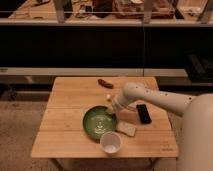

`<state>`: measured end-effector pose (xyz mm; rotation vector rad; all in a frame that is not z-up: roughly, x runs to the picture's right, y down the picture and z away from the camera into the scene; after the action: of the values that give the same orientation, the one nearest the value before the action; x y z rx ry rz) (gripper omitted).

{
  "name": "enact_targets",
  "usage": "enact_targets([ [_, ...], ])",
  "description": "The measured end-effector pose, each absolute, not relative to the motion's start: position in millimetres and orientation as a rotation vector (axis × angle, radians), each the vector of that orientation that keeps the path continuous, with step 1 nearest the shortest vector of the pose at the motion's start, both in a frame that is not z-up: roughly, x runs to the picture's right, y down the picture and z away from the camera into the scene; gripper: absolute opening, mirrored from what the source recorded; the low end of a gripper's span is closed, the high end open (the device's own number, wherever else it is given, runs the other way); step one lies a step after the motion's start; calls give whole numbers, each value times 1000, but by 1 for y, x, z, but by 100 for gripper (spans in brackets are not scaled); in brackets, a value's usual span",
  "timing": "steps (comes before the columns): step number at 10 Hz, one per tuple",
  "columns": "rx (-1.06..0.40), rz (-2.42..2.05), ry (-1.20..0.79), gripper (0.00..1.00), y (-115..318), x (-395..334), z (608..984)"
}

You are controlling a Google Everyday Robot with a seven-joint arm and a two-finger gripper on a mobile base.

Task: Drag the ceramic bowl in a circle

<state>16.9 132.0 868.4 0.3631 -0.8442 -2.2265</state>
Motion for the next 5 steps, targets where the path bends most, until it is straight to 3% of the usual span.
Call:
enact_targets([
  [5, 481, -2323, -897, 0, 149, -63, 822],
])
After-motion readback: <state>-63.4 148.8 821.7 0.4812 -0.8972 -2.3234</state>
